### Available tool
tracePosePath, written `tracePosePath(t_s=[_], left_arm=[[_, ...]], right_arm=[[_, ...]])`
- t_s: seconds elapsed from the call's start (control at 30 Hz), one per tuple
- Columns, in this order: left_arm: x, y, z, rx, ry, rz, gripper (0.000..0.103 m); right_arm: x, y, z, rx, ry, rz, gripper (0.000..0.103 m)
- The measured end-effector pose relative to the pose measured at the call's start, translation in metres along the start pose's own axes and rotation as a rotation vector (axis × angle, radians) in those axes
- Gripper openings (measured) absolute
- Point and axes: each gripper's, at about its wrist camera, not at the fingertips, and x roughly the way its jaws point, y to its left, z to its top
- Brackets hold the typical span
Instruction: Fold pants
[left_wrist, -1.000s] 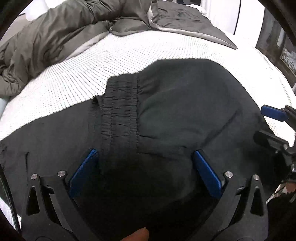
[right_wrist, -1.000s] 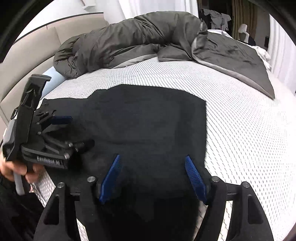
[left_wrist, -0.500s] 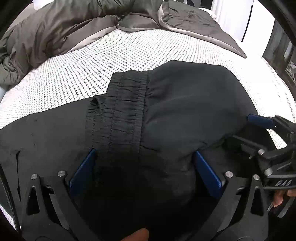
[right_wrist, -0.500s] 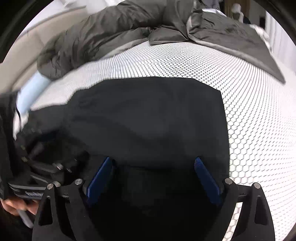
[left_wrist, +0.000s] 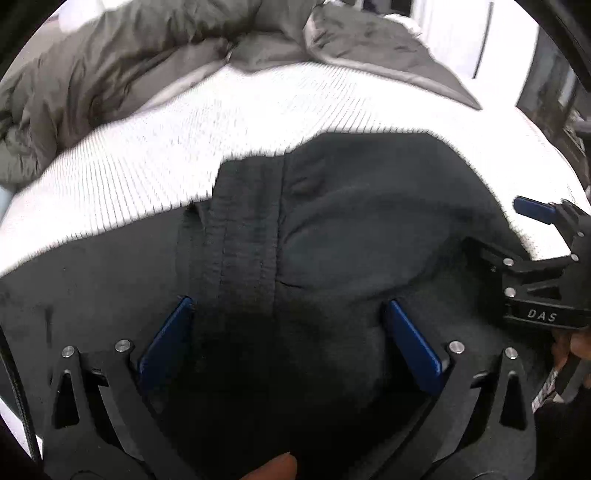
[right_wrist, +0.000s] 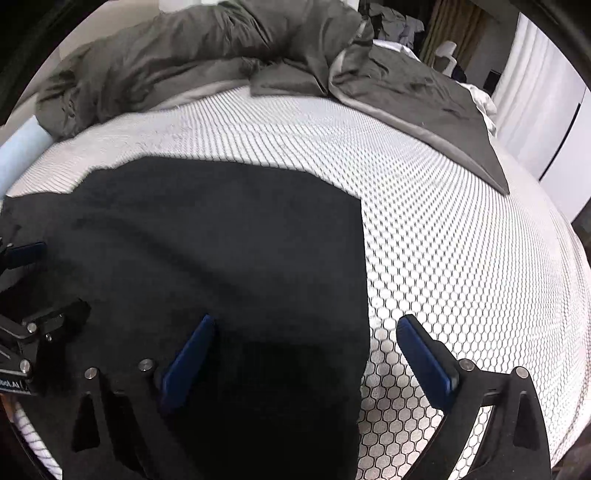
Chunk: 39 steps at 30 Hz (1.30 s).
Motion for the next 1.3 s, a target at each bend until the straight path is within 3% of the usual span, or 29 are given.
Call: tracePosePath(t_s=[0.13, 0.23, 0.3, 0.37, 0.5, 0.6, 0.7, 0.77, 0.87, 1.03, 1.1, 1.2, 1.3], left_arm=[[0.006, -0.007, 0.021, 0.023, -0.016, 0.023, 0.102], [0.034, 0.002, 0.036, 0.002, 0.050, 0.080, 0.103], [0.045, 0.013, 0.037, -0.047, 0.092, 0.054, 0.103], [0.045, 0.021, 0.035, -0.064, 0.091, 0.038, 0.103], [0.041, 0.030, 0.030, -0.069, 0.080, 0.020, 0.103], [0.032, 0.037, 0.025, -0.094, 0.059, 0.017, 0.103], [0.006, 0.040, 0.024, -0.076, -0.020, 0.023, 0.102], [-0.005, 0.038, 0.034, -0.065, -0.079, 0.026, 0.102], [0.005, 0.030, 0.050, -0.041, -0.080, 0.068, 0.102], [0.048, 0.022, 0.071, -0.041, 0.018, 0.082, 0.102], [0.059, 0.020, 0.068, -0.056, 0.048, 0.114, 0.103], [0.071, 0.029, 0.064, -0.109, 0.083, 0.064, 0.102], [0.067, 0.034, 0.059, -0.114, 0.069, 0.016, 0.095]], right_arm=[[-0.005, 0.001, 0.015, 0.021, -0.025, 0.049, 0.100], [0.017, 0.010, 0.027, -0.038, 0.017, -0.029, 0.100], [0.030, 0.017, 0.024, -0.105, 0.047, -0.061, 0.100], [0.030, 0.012, 0.023, -0.120, 0.050, -0.069, 0.100], [0.029, -0.012, 0.021, -0.126, 0.045, -0.201, 0.101], [0.027, -0.032, 0.017, -0.038, 0.039, -0.132, 0.101], [0.015, -0.031, 0.019, -0.010, -0.002, -0.098, 0.101], [0.006, -0.026, 0.024, 0.007, -0.037, -0.025, 0.101], [0.004, -0.017, 0.036, 0.055, -0.051, 0.083, 0.101], [0.041, 0.009, 0.060, 0.039, 0.032, 0.075, 0.101], [0.057, 0.015, 0.062, 0.012, 0.077, 0.027, 0.101], [0.066, 0.021, 0.062, -0.016, 0.082, -0.022, 0.101], [0.063, 0.006, 0.062, 0.021, 0.071, -0.070, 0.098]])
